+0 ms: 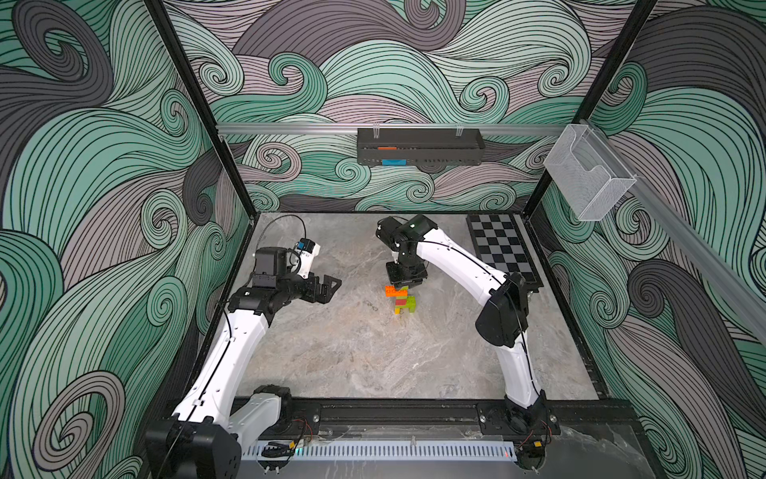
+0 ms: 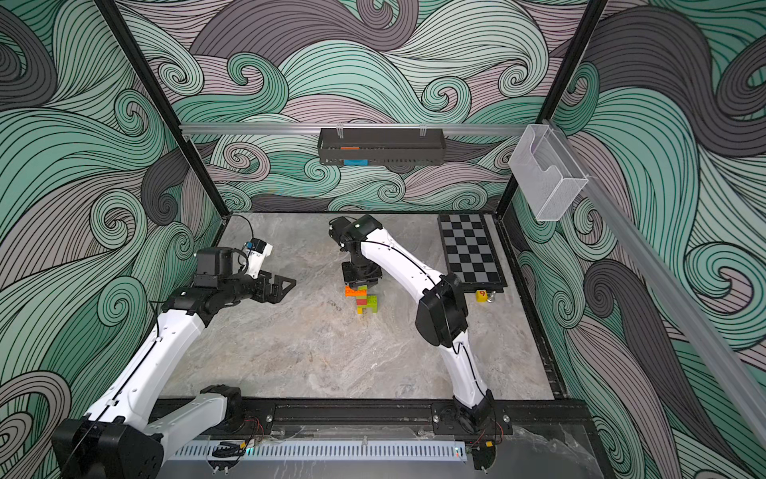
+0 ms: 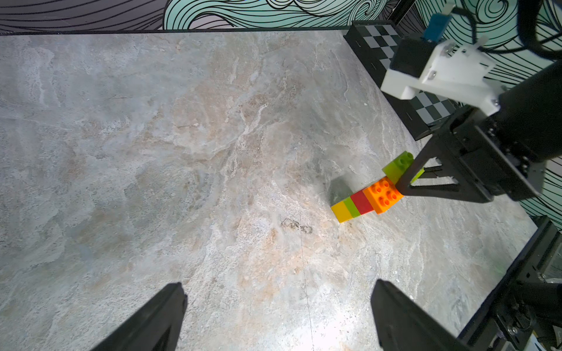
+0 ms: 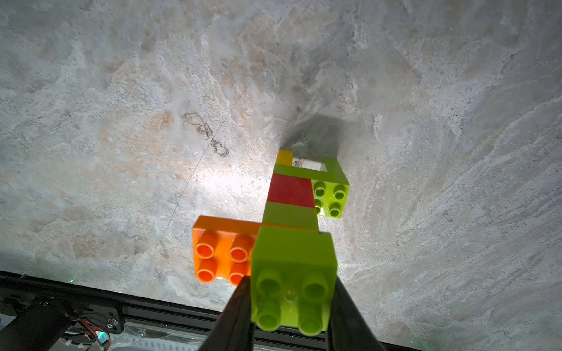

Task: Assemble a giraffe with lego
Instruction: Assemble the lego brick with the lego brick.

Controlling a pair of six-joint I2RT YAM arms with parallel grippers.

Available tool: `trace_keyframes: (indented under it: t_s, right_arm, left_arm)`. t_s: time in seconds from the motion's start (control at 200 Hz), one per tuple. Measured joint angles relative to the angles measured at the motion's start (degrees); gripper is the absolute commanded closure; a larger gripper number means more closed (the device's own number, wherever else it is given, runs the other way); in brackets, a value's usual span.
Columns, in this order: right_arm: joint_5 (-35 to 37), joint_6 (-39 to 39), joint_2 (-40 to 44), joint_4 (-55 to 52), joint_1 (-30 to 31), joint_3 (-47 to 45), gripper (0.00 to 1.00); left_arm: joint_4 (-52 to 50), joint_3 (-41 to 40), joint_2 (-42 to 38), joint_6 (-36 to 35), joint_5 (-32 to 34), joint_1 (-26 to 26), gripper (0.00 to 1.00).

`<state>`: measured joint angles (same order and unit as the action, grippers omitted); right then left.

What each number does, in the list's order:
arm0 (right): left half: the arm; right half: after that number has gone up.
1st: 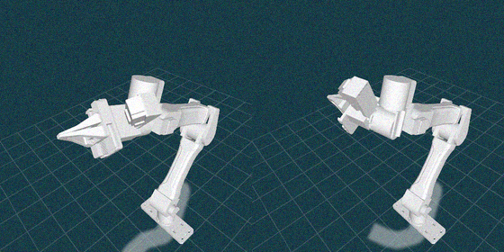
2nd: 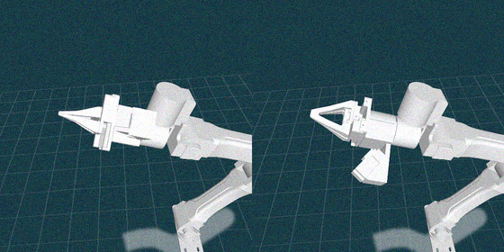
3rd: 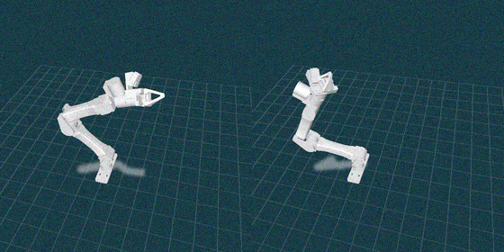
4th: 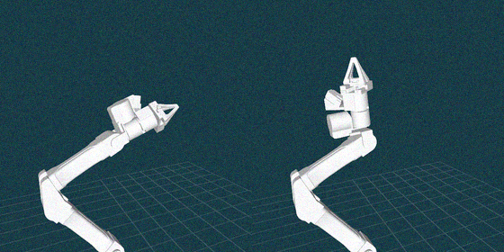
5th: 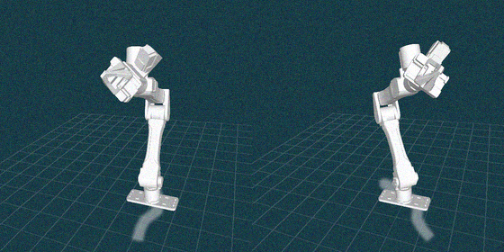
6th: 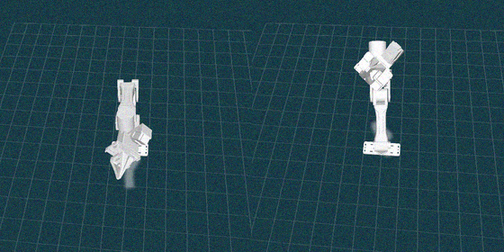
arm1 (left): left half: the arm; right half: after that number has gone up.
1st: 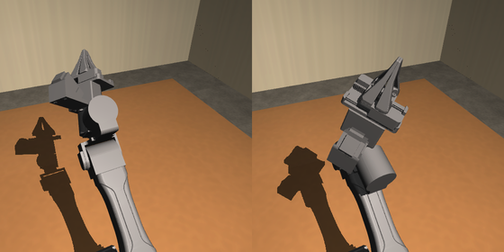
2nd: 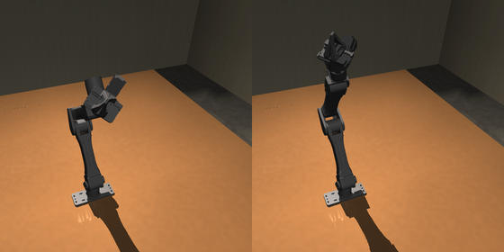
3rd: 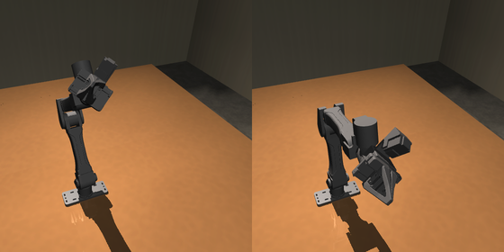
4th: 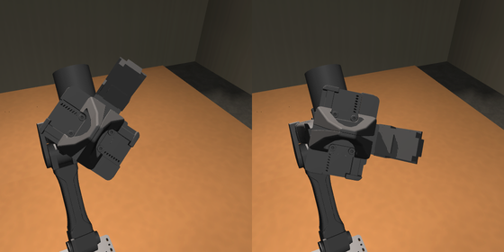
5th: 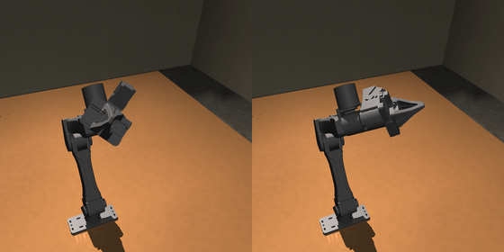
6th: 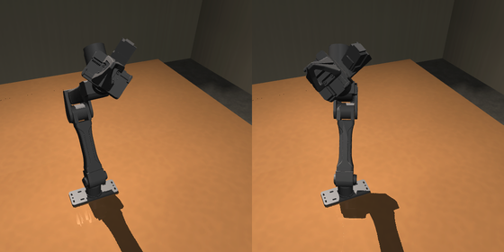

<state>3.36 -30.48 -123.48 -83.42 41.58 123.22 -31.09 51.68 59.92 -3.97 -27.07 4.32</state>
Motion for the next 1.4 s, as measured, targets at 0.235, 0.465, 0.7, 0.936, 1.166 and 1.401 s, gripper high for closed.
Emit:
trace_keyframes:
  t_s: [0.235,0.465,0.7,0.936,1.166,1.401]
  right_arm:
    - [-0.98,-0.35,0.85,0.04,0.07,-1.70,0.85]
    - [-1.42,-0.79,1.73,0.66,0.07,-3.28,0.82]
    - [-2.43,-1.07,3.17,2.80,0.07,-5.84,0.65]
    - [-2.64,-1.22,3.32,3.08,0.07,-6.62,0.56]
    - [-2.62,-1.18,3.32,3.08,0.11,-6.62,0.48]
    - [-2.56,-0.42,3.41,2.60,0.11,-5.46,0.44]
  left_arm:
    - [0.00,0.00,0.00,-0.07,0.02,0.00,0.01]
    - [0.00,0.00,0.00,-0.11,0.00,0.00,0.01]
    - [0.00,0.00,0.00,-0.13,0.02,0.00,0.01]
    - [0.00,0.00,0.00,-0.13,0.02,0.00,0.01]
    - [0.00,0.00,0.00,-0.13,0.02,0.00,0.01]
    - [0.00,0.00,0.00,-0.13,0.02,0.00,0.01]
